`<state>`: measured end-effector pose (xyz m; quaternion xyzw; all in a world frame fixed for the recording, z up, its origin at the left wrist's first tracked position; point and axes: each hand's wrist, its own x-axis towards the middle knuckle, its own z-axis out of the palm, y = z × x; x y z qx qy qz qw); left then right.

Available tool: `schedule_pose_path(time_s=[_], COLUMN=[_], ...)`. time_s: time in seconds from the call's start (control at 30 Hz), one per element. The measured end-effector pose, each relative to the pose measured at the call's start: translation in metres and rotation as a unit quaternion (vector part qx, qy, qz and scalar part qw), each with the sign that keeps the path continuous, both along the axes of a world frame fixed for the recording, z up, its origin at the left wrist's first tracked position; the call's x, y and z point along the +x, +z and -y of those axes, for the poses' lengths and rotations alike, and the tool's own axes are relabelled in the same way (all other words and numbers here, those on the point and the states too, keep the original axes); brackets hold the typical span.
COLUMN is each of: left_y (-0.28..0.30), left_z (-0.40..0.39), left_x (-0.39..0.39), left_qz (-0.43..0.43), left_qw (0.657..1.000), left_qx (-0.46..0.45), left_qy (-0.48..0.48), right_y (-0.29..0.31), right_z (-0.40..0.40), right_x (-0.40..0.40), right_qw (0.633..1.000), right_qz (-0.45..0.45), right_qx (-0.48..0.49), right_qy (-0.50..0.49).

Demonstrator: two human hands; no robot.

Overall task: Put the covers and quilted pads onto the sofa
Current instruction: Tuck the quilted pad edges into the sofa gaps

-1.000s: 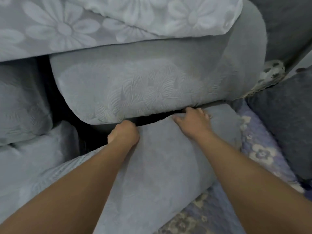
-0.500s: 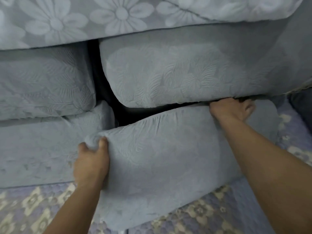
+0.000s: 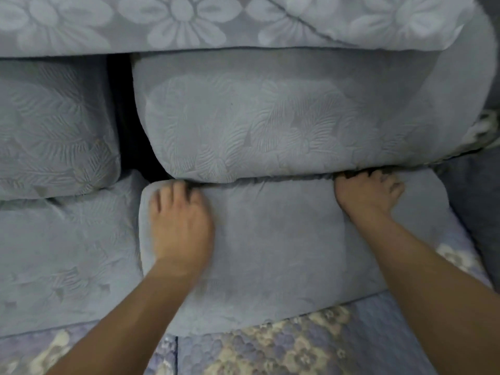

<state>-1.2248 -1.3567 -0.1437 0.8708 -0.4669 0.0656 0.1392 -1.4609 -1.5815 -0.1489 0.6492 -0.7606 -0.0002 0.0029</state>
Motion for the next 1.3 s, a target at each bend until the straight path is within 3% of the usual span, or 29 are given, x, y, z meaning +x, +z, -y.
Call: schedule_pose_path(time_s=[0.07, 0.17, 0.27, 0.33, 0.43, 0.57, 0.67, 0.77, 0.87, 0.9, 0.93, 0.97, 1.0, 1.03, 1.07, 1.1, 1.2, 1.23, 1.3], left_y=[0.005, 0.009, -0.002, -0.017, -0.025, -0.024, -0.054, -0.090, -0.107, -0.108, -0.103, -0.098, -0.100, -0.107, -0.116, -0.128, -0.150, -0.151, -0.149], left_z=[0.012, 0.069, 0.121, 0.143, 0.152, 0.107, 0.033, -0.043, -0.103, -0.115, -0.119, -0.114, -0.104, -0.089, -0.071, -0.054, -0.038, -0.041, -0.063], left_x=[-0.035, -0.053, -0.037, -0.030, -0.034, -0.057, -0.078, -0.095, -0.116, -0.118, -0.117, -0.113, -0.104, -0.090, -0.072, -0.053, -0.019, -0.014, -0.019], left_qz=[-0.024, -0.068, -0.135, -0.141, -0.126, -0.006, 0.032, 0.004, -0.139, -0.234, -0.361, -0.494, -0.606, -0.677, -0.723, -0.748, -0.784, -0.786, -0.761], left_qw=[0.991, 0.962, 0.945, 0.944, 0.958, 0.990, 0.981, 0.978, 0.986, 0.969, 0.916, 0.819, 0.698, 0.600, 0.535, 0.506, 0.560, 0.576, 0.615], left_qx=[0.035, 0.133, 0.208, 0.221, 0.188, 0.064, 0.033, 0.022, -0.035, -0.074, -0.113, -0.157, -0.207, -0.241, -0.256, -0.252, -0.110, -0.068, -0.032], left_qy=[-0.131, -0.230, -0.213, -0.199, -0.174, -0.126, -0.186, -0.209, -0.086, 0.012, 0.133, 0.246, 0.320, 0.352, 0.355, 0.347, 0.244, 0.215, 0.202], right_y=[-0.009, -0.027, -0.035, -0.040, -0.054, -0.068, -0.074, -0.060, -0.074, -0.092, -0.107, -0.125, -0.133, -0.140, -0.146, -0.150, -0.169, -0.176, -0.175], right_z=[-0.012, -0.021, -0.012, -0.003, 0.007, 0.007, 0.001, -0.012, -0.068, -0.099, -0.133, -0.158, -0.173, -0.169, -0.154, -0.130, -0.079, -0.080, -0.102], right_x=[0.007, 0.004, -0.010, -0.006, 0.013, 0.015, 0.016, 0.013, -0.008, -0.021, -0.034, -0.046, -0.051, -0.050, -0.044, -0.038, -0.045, -0.059, -0.085], right_qw=[0.994, 0.959, 0.893, 0.883, 0.924, 0.907, 0.891, 0.888, 0.894, 0.895, 0.895, 0.889, 0.869, 0.831, 0.794, 0.768, 0.710, 0.716, 0.746], right_qz=[-0.031, -0.027, 0.011, 0.031, 0.002, 0.069, 0.119, 0.156, 0.272, 0.322, 0.359, 0.399, 0.445, 0.504, 0.554, 0.590, 0.650, 0.639, 0.605], right_qx=[-0.071, -0.195, -0.271, -0.239, -0.160, -0.271, -0.326, -0.333, -0.315, -0.293, -0.262, -0.222, -0.184, -0.158, -0.137, -0.103, 0.074, 0.125, 0.130], right_qy=[0.079, 0.205, 0.358, 0.402, 0.348, 0.315, 0.292, 0.276, 0.163, 0.100, 0.029, -0.045, -0.115, -0.177, -0.209, -0.227, -0.260, -0.253, -0.246])
